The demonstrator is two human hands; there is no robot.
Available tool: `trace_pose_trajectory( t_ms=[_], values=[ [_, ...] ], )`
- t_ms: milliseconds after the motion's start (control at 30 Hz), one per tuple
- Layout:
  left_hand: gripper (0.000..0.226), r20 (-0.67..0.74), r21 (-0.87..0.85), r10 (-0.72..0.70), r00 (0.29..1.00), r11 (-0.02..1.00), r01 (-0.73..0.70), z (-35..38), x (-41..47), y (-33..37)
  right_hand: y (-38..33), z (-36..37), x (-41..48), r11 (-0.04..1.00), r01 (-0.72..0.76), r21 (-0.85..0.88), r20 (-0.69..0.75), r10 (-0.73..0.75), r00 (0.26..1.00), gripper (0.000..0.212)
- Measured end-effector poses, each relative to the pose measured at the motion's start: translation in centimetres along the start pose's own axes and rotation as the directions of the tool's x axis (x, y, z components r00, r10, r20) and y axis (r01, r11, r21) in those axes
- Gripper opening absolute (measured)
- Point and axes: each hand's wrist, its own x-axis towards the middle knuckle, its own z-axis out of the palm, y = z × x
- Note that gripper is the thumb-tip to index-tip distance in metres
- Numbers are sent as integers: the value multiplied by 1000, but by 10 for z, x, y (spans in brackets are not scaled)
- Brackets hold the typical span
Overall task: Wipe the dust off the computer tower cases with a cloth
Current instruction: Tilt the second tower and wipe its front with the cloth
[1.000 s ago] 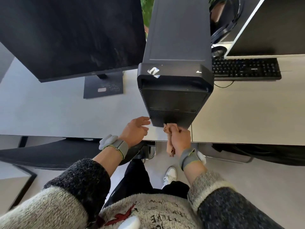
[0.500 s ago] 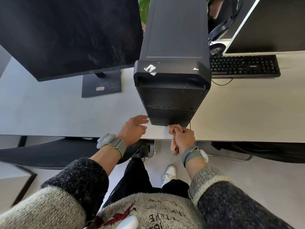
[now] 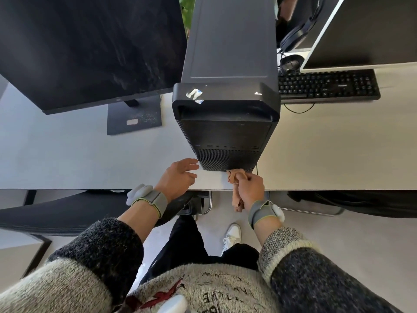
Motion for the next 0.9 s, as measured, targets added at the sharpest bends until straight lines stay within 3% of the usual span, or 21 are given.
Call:
trace_pose_trajectory(
  t_ms=[100, 300, 533, 733, 900],
  values=[
    [59, 1, -2, -3, 1000, 1000, 3, 0, 1, -1, -4, -2, 3, 997, -31, -68, 19, 32, 999, 20],
    [58, -17, -16, 5, 1000, 1000, -5, -1, 1, -2, -9, -14, -12, 994, 38, 107, -13, -37, 999, 27],
    [58, -17, 3, -8, 1000, 1000, 8, 0, 0, -2, -9, -29, 3, 986, -164, 23, 17, 164, 986, 25],
    [59, -23, -10, 3, 1000, 1000, -3, 0, 0, 0, -6, -26, -12, 991, -8, 133, -32, 12, 999, 35],
    [59, -21, -10, 0, 1000, 1000, -1, 1, 1, -2, -7, -34, -8, 998, -5, -67, -10, 4, 1000, 32]
  ],
)
